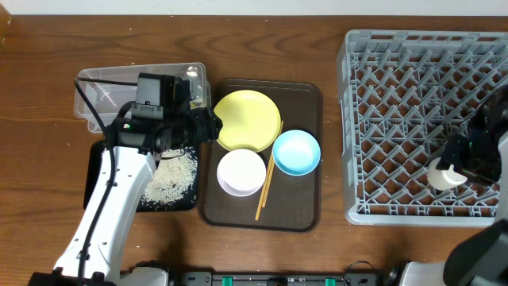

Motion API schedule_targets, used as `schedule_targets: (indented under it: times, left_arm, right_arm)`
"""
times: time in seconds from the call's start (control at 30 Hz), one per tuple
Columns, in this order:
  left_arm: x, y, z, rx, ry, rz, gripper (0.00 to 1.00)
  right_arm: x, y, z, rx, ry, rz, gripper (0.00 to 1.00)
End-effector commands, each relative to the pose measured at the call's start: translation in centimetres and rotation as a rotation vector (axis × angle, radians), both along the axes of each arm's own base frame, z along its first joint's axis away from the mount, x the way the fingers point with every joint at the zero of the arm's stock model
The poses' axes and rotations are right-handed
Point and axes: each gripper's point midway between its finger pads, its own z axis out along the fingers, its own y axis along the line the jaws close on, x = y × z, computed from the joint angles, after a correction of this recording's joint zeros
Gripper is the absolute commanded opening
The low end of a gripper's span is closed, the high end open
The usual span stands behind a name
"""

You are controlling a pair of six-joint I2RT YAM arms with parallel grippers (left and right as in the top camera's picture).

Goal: Sort waste into correct bins and load items into the dishwasher rack
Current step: 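Place the white cup upside down in the rack with right gripper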

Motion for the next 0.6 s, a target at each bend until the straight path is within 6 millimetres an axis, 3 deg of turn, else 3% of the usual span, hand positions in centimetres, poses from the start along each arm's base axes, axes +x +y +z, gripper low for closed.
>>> schedule_targets:
  times: [0.0,0.07,0.3,0.47,0.57]
  left_arm:
    - [0.0,0.4,0.1,0.015,-0.009,0.002,0.63]
    - [0.0,0.4,0.1,0.015,-0.009,0.002,0.62]
    - [0.0,0.4,0.1,0.015,-0.009,0.002,0.63]
    - [-0.1,0.4,0.0,0.015,-0.004,0.002,0.63]
    - [-0.2,0.4,0.0,0.016,-0.002,0.002,0.63]
  right_arm:
    - [0.2,0.1,-0.7,0.036,0.011,-0.024,0.43]
    - [0.2,0.4,-0.8,0.055,0.013,-0.024,0.61]
    - [0.3,0.7,-0.8,0.070,0.007,-0.025,0.99]
    - [0.7,0.9,-0.4,0.084,-0.018,-0.026,0.99]
    - [1.7,1.4,0.9,0.102,-0.079,-0.018,0.99]
